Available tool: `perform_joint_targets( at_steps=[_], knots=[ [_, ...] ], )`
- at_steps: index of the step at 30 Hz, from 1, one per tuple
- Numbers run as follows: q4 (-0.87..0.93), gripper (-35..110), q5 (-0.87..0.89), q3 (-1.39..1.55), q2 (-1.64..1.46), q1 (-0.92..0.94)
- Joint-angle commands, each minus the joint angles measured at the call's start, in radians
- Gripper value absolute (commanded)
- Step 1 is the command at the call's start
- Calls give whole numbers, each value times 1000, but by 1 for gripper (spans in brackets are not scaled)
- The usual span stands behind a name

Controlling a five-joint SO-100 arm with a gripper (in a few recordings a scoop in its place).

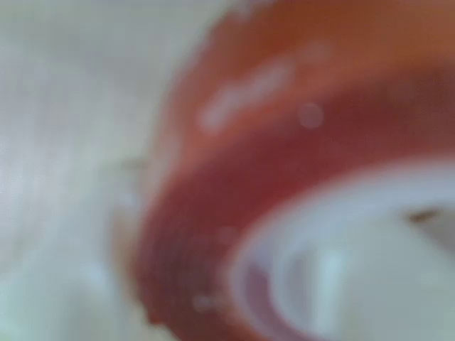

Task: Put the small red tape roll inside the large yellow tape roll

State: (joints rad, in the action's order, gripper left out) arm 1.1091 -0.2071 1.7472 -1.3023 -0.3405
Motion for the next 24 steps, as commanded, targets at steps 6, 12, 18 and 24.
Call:
perform_joint_targets(
  at_steps=[6,12,18,24],
  knots=[
    [302,0,-78,-210,-176,41],
    [595,0,-103,-534,-216,43],
    [698,0,-204,-630,-268,138],
    [683,0,-304,-588,-291,377]
  ],
)
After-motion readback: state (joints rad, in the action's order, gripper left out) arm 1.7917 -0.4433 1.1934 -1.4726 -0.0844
